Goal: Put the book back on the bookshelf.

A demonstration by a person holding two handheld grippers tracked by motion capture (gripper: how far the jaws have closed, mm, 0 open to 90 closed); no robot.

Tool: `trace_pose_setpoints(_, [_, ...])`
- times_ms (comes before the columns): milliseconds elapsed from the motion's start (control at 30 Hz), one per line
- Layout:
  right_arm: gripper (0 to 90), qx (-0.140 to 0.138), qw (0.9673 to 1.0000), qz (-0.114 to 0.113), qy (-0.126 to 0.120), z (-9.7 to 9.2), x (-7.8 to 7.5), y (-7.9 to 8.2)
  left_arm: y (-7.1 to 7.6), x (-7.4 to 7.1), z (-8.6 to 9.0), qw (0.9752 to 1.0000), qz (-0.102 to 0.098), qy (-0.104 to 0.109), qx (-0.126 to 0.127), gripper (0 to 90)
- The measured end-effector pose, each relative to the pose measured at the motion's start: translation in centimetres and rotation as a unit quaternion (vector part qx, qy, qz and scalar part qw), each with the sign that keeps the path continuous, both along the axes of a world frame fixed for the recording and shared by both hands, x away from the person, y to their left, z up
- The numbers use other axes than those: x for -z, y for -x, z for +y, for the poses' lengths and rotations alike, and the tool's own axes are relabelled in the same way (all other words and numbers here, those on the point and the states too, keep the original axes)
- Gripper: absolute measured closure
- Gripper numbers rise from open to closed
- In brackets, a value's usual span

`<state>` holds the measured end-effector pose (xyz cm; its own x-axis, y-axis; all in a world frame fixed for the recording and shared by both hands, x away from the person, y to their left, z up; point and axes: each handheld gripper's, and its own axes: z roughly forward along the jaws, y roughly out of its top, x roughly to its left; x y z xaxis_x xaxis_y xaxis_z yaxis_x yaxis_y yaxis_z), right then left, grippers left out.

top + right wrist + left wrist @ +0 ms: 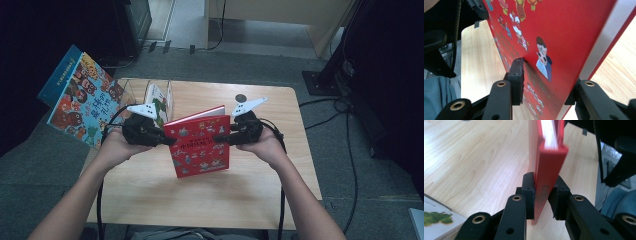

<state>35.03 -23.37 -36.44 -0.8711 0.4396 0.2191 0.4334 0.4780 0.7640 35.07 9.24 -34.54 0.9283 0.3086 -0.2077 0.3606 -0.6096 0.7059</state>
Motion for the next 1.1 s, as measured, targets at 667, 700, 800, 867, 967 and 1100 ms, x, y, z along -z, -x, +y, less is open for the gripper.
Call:
trace_pose_setpoints(667, [60.5, -0.021, 0.9995, -0.013, -0.020, 0.4, 0.3, 0.0, -1.3, -3.8, -4.0, 0.9968, 0.012, -0.074, 0.028, 68.0])
trace_pose_setpoints(700, [60.5, -0.021, 0.9995, -0.012, -0.019, 0.4, 0.3, 0.0, -1.4, -3.9, -4.2, 0.9965, 0.008, -0.078, 0.030, 68.0])
trace_pose_setpoints(800, [60.6, -0.021, 0.9995, -0.012, -0.020, 0.4, 0.3, 0.0, -1.6, -4.0, -4.9, 0.9960, 0.006, -0.084, 0.031, 67.9])
trace_pose_setpoints(867, [60.4, -0.023, 0.9994, -0.011, -0.022, 0.5, 0.3, 0.0, -1.7, -4.0, -5.4, 0.9956, 0.002, -0.087, 0.036, 67.6])
trace_pose_setpoints(967, [60.4, -0.031, 0.9993, -0.008, -0.021, 0.6, 0.4, 0.1, -1.8, -4.1, -6.1, 0.9944, 0.002, -0.096, 0.044, 67.6])
trace_pose_setpoints(1100, [59.7, -0.038, 0.9989, -0.007, -0.025, 0.4, 0.4, 0.1, -2.0, -4.3, -6.2, 0.9928, 0.013, -0.109, 0.050, 70.8])
